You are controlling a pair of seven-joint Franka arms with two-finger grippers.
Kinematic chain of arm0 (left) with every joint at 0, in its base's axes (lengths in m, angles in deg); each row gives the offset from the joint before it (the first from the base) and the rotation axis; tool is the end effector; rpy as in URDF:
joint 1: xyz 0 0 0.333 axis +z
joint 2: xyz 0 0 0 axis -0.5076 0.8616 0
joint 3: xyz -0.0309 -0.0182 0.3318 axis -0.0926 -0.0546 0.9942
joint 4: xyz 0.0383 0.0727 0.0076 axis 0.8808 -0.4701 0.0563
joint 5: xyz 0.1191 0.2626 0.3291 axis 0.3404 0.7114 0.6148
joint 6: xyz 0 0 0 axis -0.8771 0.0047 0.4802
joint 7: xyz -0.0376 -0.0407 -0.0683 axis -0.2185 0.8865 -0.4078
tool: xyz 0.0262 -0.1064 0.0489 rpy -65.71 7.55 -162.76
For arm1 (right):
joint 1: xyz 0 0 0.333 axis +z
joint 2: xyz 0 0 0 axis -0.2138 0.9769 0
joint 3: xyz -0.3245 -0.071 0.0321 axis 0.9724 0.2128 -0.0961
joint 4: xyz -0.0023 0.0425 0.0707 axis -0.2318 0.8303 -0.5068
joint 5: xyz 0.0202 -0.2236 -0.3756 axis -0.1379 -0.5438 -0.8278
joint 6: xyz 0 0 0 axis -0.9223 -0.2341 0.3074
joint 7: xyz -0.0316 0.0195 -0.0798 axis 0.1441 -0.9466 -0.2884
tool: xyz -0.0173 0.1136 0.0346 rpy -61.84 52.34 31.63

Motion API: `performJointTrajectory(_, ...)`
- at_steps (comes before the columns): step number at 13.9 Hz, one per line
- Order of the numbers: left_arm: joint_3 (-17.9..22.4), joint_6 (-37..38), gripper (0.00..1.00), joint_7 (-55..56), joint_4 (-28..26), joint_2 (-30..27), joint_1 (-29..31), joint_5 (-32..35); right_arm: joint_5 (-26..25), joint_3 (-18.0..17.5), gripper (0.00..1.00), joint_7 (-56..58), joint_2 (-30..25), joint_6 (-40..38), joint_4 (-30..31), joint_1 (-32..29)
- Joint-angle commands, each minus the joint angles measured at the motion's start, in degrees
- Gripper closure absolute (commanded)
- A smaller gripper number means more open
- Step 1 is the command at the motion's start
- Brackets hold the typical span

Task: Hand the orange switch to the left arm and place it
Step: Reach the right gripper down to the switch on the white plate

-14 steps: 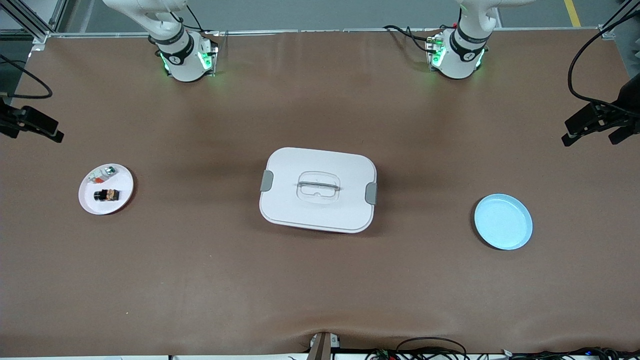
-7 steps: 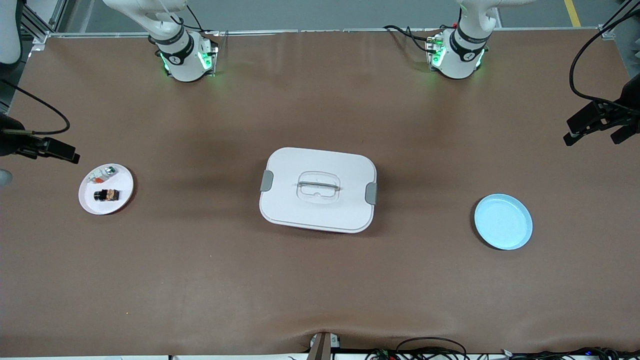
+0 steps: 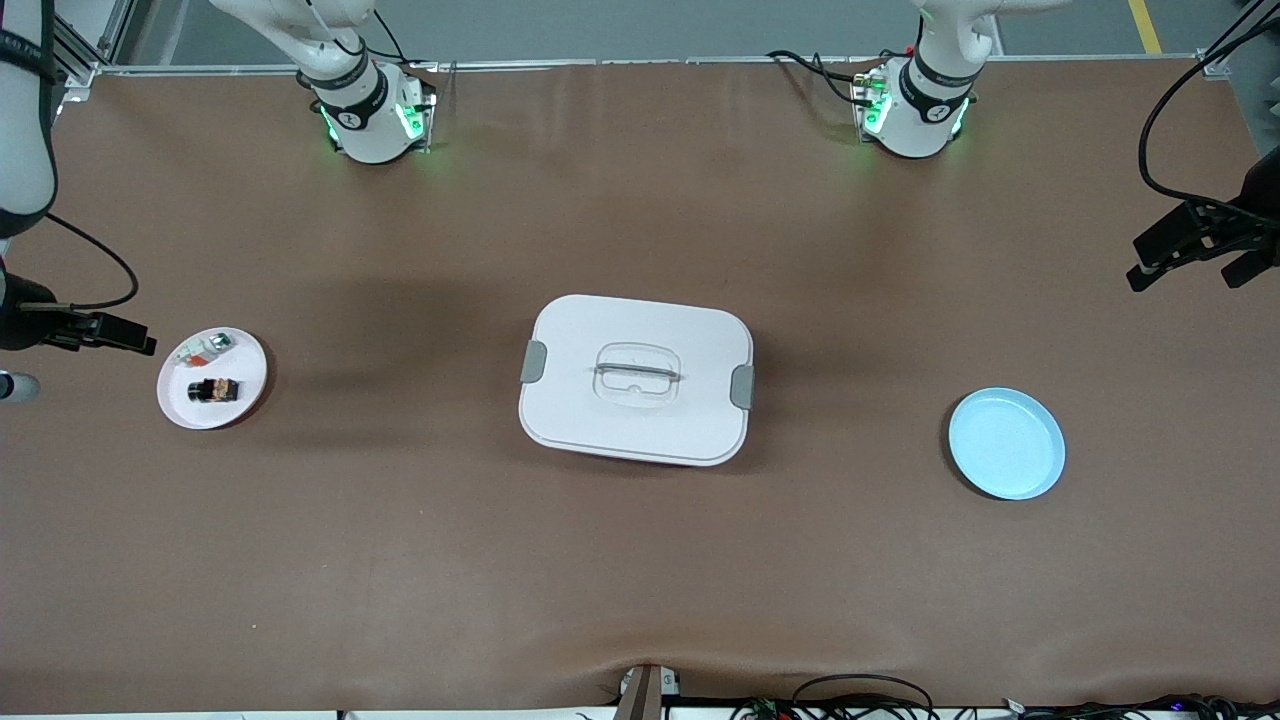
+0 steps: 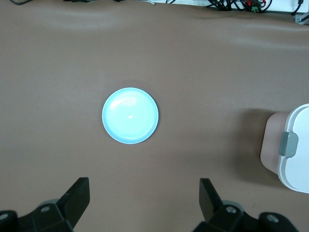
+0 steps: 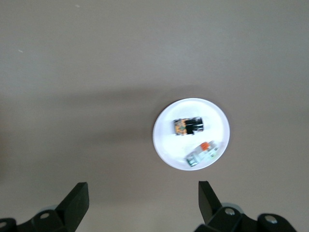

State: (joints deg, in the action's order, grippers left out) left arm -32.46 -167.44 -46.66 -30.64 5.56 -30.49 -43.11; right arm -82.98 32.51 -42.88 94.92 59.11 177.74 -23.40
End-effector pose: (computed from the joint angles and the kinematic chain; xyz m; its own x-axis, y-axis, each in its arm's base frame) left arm 0.6079 -0.0125 0.6638 0.9896 0.0451 0.1365 0.0408 -0.9986 0.0342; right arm 0.6341 -0.1462 0.4636 0.9932 -0.0461 -0.1073 -0.0463 -0.9989 0.0010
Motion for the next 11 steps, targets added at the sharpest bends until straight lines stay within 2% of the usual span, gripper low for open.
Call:
performJointTrajectory(1,0.11,0.39,0.0,-0.87,0.62,-0.18,-0.1,-0.78,-1.38,-0.76,0.0,5.8,2.39,4.31,3.52,-2.91)
performJointTrajectory(5,0.11,0.39,0.0,-0.87,0.62,-0.18,-0.1,-0.78,-3.76,-0.76,0.0,7.58,3.8,18.37,12.74,-3.8)
performJointTrajectory(9,0.11,0.39,0.0,-0.87,0.62,-0.18,-0.01,-0.78,-8.06,-0.76,0.0,7.58,8.45,24.35,14.16,-3.97)
performJointTrajectory(11,0.11,0.39,0.0,-0.87,0.62,-0.18,-0.01,-0.78,-8.41,-0.76,0.0,7.93,11.0,28.48,14.95,-4.85)
